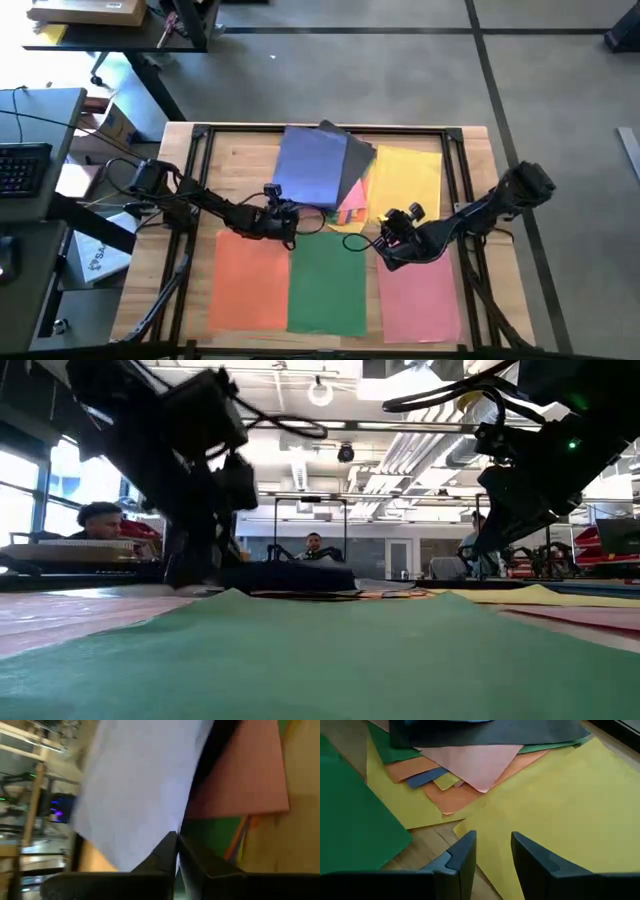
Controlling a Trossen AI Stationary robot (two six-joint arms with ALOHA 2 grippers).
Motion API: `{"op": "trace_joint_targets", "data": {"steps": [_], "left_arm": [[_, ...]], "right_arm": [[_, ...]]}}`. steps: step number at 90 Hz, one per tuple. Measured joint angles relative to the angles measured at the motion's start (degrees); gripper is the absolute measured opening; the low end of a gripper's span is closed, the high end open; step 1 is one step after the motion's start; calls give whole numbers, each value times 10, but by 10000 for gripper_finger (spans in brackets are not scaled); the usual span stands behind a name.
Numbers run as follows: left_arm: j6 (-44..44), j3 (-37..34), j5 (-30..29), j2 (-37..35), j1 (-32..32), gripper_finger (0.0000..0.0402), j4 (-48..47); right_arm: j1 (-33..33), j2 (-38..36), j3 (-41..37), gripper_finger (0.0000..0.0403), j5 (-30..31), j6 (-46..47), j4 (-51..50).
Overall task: Organize paper
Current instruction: Move the blue paper to the upper left of the table
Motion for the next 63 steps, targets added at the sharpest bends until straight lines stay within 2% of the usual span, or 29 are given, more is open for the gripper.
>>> {"op": "trace_joint_targets", "data": {"steps": [8, 16, 24, 34, 46, 63], "left_arm": [[-53, 29, -39, -9, -19, 0, -99], [-142, 52, -46, -26, -31, 0, -221], [-251, 60, -10, -37, -36, 0, -353], [-383, 48, 72, -45, -36, 0, -478], [-448, 5, 143, -54, -48, 0, -510], [-493, -51, 161, -61, -92, 0, -509]], "right_arm": [[0, 0, 0, 108, -1, 0, 0], [0, 0, 0, 108, -1, 0, 0], [0, 0, 0, 108, -2, 0, 0], [0, 0, 0, 108, -1, 0, 0], [0, 0, 0, 108, 2, 0, 0], [0, 0, 0, 108, 3, 0, 0]]}}
